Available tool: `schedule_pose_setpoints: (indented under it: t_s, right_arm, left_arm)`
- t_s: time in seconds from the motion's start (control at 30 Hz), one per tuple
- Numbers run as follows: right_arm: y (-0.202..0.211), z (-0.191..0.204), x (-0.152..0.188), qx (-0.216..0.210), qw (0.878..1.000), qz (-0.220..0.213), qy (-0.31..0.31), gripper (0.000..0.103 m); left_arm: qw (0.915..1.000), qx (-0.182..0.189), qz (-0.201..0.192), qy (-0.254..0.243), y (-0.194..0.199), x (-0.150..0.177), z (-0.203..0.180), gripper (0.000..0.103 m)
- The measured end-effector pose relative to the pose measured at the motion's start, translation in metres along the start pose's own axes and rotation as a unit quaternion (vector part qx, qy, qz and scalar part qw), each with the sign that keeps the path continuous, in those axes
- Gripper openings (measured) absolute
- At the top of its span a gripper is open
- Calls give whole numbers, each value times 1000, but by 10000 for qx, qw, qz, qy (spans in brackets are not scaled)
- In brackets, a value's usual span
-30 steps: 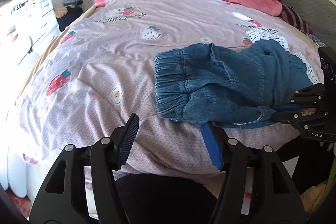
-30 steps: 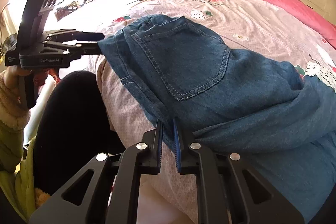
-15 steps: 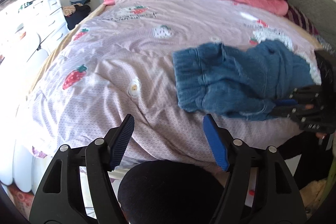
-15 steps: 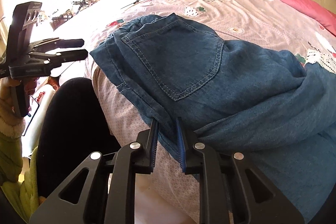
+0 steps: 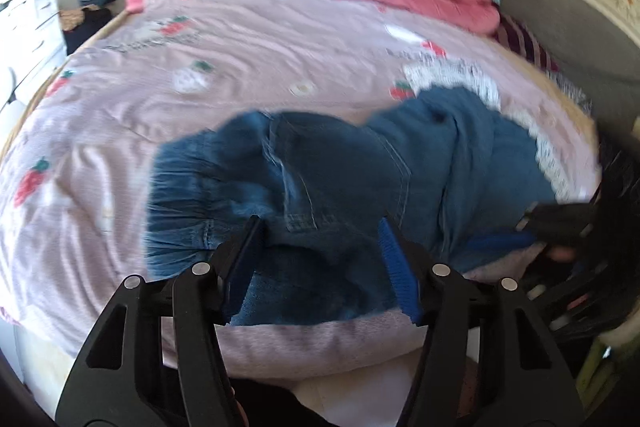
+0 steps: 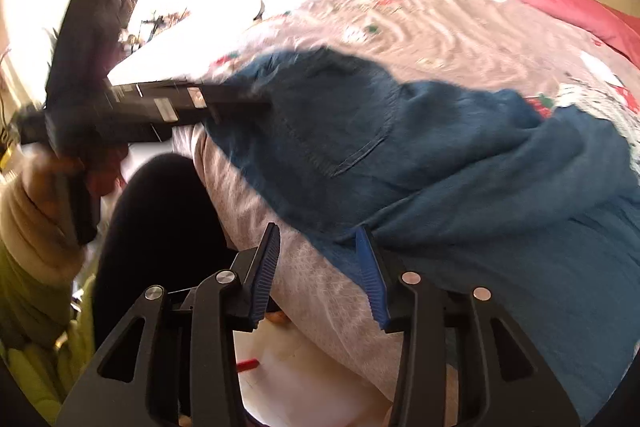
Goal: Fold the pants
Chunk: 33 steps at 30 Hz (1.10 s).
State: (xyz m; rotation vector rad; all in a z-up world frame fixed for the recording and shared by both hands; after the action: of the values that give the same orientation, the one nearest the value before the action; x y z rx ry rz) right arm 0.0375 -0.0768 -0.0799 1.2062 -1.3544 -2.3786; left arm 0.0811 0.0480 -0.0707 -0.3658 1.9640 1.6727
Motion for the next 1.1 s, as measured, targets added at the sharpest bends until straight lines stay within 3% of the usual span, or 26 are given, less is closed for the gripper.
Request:
schedule_pose_setpoints:
  t_s: [0.17, 0.33, 0.47, 0.63, 0.8, 0.97, 1.1]
  right_arm:
    - [23, -25, -10, 227, 9987, -325, -327, 48]
    - [21, -53, -5, 498, 9958, -271, -720, 49]
    - [32, -72, -3, 624, 9926, -400, -958, 56]
    - [56, -105, -4, 850, 9861, -658, -1269, 63]
    - [78, -137, -2, 1044, 9780, -877, -1580, 68]
    - [91, -158, -6, 1217, 9736, -914, -1700, 74]
    - [97, -174, -31, 1520, 9737, -830, -1482, 83]
  left_arm:
    - [9991, -324, 281, -62, -34, 10, 4, 51]
    - [9986, -432, 265, -118, -43, 12, 3, 52]
    - [9996, -284, -20, -7, -10, 1, 1, 52]
    - [9978, -411, -510, -51, 33, -19, -1, 57]
    - [9977, -9, -644, -203, 36, -35, -30, 61]
    - [9958, 542, -395, -623, 0, -42, -84, 61]
    - [9927, 992, -94, -685, -30, -37, -112, 61]
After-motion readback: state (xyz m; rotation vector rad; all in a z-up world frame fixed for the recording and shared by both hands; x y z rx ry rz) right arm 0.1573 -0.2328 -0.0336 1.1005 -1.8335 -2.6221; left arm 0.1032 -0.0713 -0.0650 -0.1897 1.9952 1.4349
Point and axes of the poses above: each gripper's, at about its wrist camera, not at the fingertips, and y roughly against the way its jaws point, z to its left, x to its underside, the point moved 8 cm from there along -y, roughly the way its jaws point, and after that the axes turned 7 degrees about z, right-handed, at the moved point
